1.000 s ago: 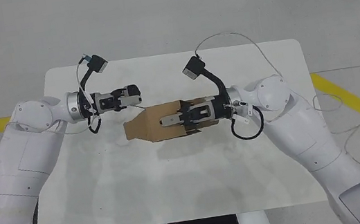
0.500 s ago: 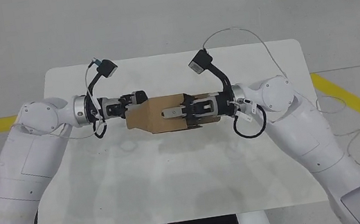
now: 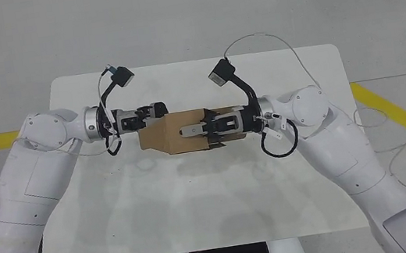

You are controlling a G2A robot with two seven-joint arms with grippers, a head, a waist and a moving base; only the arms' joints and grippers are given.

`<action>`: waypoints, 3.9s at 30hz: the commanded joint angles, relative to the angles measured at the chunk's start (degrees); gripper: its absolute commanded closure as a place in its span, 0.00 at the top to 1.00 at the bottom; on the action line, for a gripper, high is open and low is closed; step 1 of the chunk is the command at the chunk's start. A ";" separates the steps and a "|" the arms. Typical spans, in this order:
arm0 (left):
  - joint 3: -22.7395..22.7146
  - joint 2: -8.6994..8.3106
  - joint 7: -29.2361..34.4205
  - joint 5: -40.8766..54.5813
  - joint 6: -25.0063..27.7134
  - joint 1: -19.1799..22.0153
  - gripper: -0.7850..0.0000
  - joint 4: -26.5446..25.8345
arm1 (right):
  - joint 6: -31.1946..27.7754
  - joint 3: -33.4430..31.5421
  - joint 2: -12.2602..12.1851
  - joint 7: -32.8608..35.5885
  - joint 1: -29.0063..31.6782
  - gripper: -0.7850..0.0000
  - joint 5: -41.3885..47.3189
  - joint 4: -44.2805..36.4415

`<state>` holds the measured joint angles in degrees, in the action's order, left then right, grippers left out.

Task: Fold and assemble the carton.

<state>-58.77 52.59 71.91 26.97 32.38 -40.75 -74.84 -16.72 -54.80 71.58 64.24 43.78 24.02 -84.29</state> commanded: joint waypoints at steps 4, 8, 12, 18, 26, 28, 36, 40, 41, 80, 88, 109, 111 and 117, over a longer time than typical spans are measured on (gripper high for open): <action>-0.28 -0.20 -0.02 0.16 0.01 -0.13 1.00 -0.16 | 0.09 -0.24 -0.03 -0.34 -0.12 0.00 -0.72 0.24; -0.97 -0.48 -0.01 0.68 0.01 -0.44 1.00 0.23 | 0.66 -1.48 -0.39 -1.12 0.08 0.00 -2.80 0.45; -2.22 -0.91 -0.10 1.51 0.09 -0.91 1.00 0.94 | 2.13 -2.90 -0.92 -2.29 0.62 0.00 -6.33 -0.24; -4.72 -1.72 0.02 3.40 -0.03 -2.05 1.00 0.44 | 5.48 -4.70 -1.74 -3.66 1.90 0.00 -11.39 -1.49; -5.41 -2.47 -0.39 0.30 0.39 -3.37 1.00 -4.64 | 7.91 -4.31 -1.97 -4.41 2.55 0.00 -13.64 -3.10; -5.11 -2.53 -0.53 -1.31 0.52 -3.33 1.00 -5.14 | 8.07 -4.20 -1.98 -4.25 2.44 0.00 -13.55 -3.34; -4.22 -2.29 -2.50 -6.95 0.68 -2.21 1.00 -3.70 | 7.92 -4.25 -2.08 -3.54 2.20 0.00 -12.98 -4.44; -4.10 -2.23 -2.90 -7.94 0.66 -2.14 1.00 -2.28 | 7.94 -4.33 -2.15 -3.28 2.23 0.00 -12.48 -4.91; -4.12 -2.23 -2.97 -7.99 0.62 -2.15 1.00 -1.98 | 7.85 -4.36 -2.16 -3.20 2.22 0.00 -12.38 -5.04; 0.35 -0.56 -1.89 -5.60 1.89 -1.63 1.00 -1.68 | 3.95 -1.64 -1.42 -1.71 1.05 0.00 -4.17 -4.88; 2.06 0.04 -2.02 -4.41 2.01 -0.91 1.00 -1.71 | 3.34 -1.31 -1.26 -1.67 0.76 0.00 -3.43 -4.25; 0.48 -0.48 -2.98 -6.02 2.98 -0.08 1.00 1.73 | 7.21 -2.58 -1.80 -2.03 1.24 0.00 -6.47 -0.64; -0.10 -0.70 -3.50 -7.49 3.49 -0.24 1.00 1.83 | 8.88 -2.12 -1.80 -1.66 1.18 0.00 -6.89 0.93; -0.56 -1.45 -7.31 -17.36 7.31 -0.93 1.00 -1.48 | 11.65 0.52 -1.09 -1.42 -0.43 0.00 -6.53 6.83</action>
<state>-59.47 51.33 65.72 12.91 38.61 -41.43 -75.29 -5.47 -54.90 70.27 62.87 43.75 17.05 -78.92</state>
